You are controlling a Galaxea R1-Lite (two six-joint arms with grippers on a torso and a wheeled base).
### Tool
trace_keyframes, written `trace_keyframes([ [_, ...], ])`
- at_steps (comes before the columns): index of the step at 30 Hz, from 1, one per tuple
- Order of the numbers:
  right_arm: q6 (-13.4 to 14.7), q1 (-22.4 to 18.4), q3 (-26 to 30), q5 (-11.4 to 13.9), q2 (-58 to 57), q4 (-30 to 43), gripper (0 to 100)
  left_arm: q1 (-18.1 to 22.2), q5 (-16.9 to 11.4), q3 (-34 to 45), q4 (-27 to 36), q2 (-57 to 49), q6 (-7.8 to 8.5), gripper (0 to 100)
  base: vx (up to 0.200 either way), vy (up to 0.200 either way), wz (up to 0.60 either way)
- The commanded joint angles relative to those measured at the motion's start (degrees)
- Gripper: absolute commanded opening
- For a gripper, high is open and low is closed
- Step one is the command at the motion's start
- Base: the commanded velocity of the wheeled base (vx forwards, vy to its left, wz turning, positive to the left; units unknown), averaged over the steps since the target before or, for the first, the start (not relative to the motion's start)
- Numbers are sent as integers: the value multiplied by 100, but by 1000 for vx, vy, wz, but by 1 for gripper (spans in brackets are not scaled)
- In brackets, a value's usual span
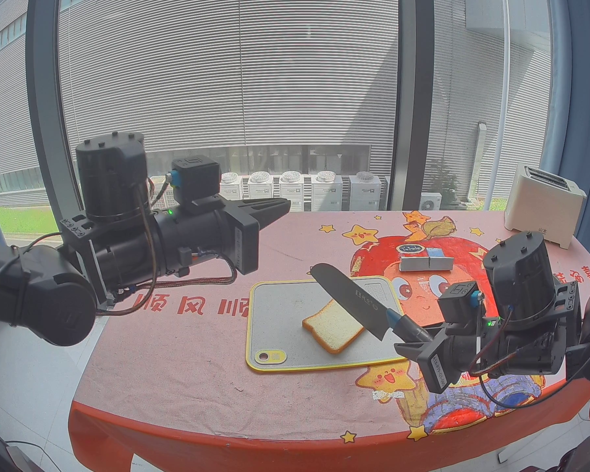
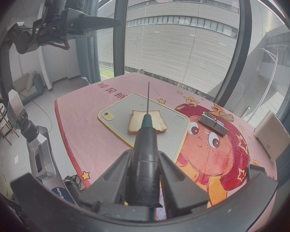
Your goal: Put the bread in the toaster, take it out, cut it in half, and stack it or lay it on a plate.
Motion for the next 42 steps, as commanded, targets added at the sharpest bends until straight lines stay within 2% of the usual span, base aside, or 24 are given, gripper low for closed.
trace_keyframes([
  [1,-11,-26,-32,-1,45,-6,0,-9,-13,-134,-7,397,66,0,0,0,0],
  [21,-11,53,12,8,159,-6,0,-18,-30,-406,-112,775,74,0,0,0,0],
  [42,-11,-35,3,-1,458,-59,0,-405,-13,-670,-226,1478,74,0,0,0,0],
])
